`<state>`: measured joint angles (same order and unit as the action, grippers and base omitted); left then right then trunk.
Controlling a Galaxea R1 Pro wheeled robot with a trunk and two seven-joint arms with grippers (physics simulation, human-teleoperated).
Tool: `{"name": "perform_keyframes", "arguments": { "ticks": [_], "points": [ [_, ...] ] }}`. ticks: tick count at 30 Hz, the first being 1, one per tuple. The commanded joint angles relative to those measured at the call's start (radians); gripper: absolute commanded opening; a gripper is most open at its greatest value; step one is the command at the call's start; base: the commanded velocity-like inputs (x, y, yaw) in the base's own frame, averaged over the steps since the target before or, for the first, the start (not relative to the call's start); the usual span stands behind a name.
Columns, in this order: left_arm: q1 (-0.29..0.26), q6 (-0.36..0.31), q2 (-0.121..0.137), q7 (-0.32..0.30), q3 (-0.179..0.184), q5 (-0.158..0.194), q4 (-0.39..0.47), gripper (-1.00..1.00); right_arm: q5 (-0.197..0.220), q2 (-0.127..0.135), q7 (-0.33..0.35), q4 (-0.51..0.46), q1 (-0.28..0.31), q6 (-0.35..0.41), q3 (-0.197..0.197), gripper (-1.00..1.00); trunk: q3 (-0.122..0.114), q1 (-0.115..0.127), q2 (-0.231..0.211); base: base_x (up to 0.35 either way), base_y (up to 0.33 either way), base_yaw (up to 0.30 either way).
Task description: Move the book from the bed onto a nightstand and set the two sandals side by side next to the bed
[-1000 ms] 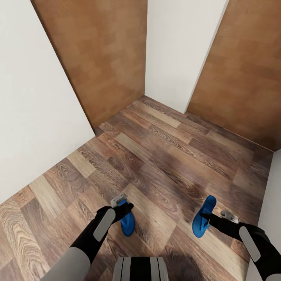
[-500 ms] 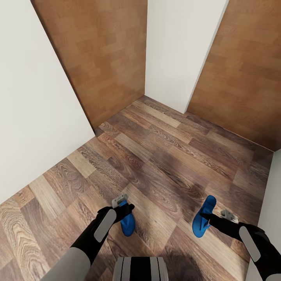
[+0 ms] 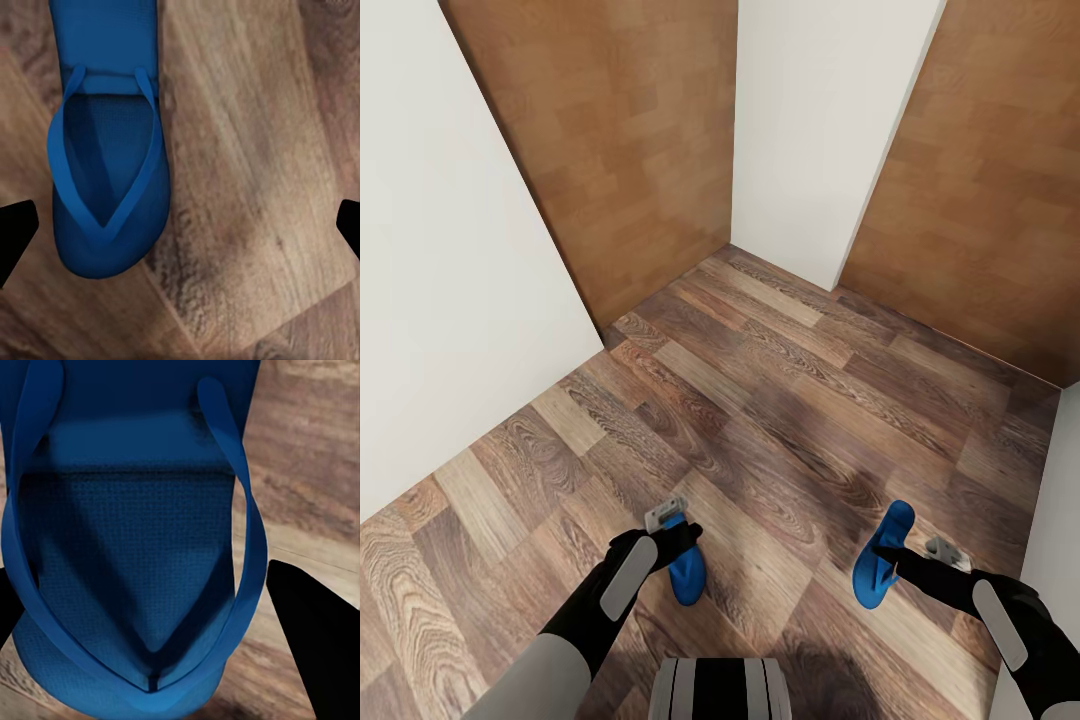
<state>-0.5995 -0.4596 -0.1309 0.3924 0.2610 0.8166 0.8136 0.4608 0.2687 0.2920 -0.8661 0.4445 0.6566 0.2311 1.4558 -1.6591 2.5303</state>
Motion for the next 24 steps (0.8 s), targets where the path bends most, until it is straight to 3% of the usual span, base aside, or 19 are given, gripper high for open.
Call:
{"name": "perform_keyframes", "arguments": {
  "ticks": [1,17,20,24],
  "points": [
    [0.000,0.000,0.000,0.011,0.002,0.010,0.002,1.00,0.001,0.000,0.003,-0.001,0.000,0.006,0.003,-1.00,0.005,0.000,0.001,0.000,0.000,0.000],
    [0.000,-0.002,0.002,0.011,0.002,0.010,0.002,1.00,0.002,0.000,0.003,-0.001,0.000,0.006,0.003,-1.00,0.066,-0.007,0.004,0.000,0.000,0.000],
    [0.000,-0.002,0.002,0.010,0.002,0.010,0.002,1.00,0.005,0.000,0.007,-0.001,0.000,0.007,0.003,-1.00,0.066,-0.007,0.004,0.000,0.000,0.000],
    [0.000,-0.001,0.001,0.008,0.001,0.010,0.002,1.00,0.007,0.000,0.071,-0.003,-0.004,0.007,0.003,-1.00,0.066,-0.007,0.004,0.000,0.000,0.000]
  ]
}}
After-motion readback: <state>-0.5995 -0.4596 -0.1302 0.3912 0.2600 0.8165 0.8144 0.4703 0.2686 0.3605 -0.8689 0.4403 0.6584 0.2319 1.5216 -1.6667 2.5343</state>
